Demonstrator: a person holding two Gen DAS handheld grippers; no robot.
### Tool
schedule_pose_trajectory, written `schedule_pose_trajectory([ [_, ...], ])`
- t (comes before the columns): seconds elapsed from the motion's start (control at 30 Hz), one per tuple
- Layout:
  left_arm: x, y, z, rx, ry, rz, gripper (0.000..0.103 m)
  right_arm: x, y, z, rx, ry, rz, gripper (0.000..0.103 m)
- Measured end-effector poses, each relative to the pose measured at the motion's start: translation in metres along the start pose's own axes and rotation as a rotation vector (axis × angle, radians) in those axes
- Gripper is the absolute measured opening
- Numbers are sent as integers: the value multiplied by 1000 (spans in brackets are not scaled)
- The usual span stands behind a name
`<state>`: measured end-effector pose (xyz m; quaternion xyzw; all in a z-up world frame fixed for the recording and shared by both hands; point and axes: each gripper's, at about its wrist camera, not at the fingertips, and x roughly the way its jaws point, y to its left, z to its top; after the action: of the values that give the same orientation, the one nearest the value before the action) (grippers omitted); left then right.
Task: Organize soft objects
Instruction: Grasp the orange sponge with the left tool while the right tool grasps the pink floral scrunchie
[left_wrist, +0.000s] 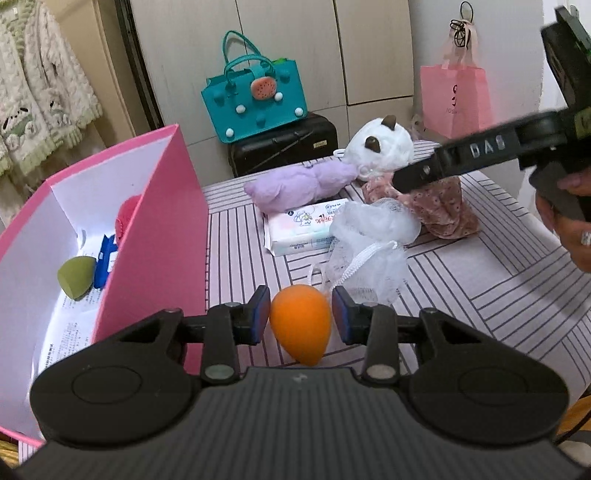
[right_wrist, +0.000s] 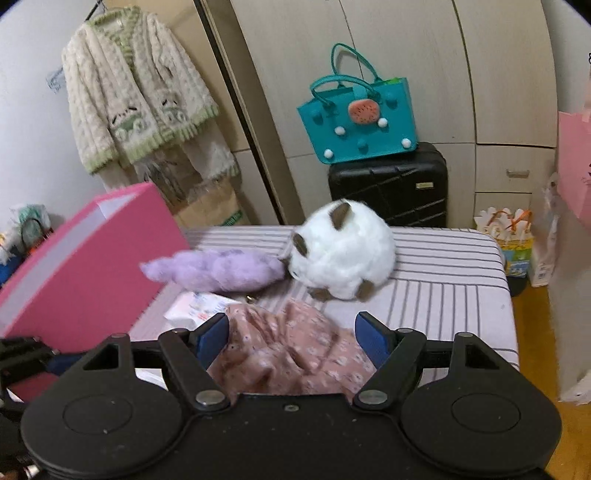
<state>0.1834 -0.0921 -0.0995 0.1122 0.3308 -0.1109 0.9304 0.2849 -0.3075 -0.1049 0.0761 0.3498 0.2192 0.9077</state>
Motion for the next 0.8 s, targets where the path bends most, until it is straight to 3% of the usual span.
schedule_pose_trajectory([
  [0.2, 9, 0, 1, -13, 6, 21, 38, -1, -17, -14, 26, 40, -5, 80],
  [0.43, 13, 2, 2, -41, 13, 15, 39, -5, -11, -32, -87, 45, -48, 80],
  [0.47, 14, 2, 1, -49, 15, 11, 39, -7, -9, -36, -111, 34, -53, 71],
  [0.5, 15, 2, 0, -54, 16, 10, 39, -8, -6, -39, -137, 16, -60, 51],
  [0.6, 14, 2, -3, -51, 14, 2, 39, -14, 2, -47, -221, -14, -83, 27],
  [0.8, 14, 1, -5, -67, 22, -3, 39, -26, 1, -52, -233, -24, -106, 21],
])
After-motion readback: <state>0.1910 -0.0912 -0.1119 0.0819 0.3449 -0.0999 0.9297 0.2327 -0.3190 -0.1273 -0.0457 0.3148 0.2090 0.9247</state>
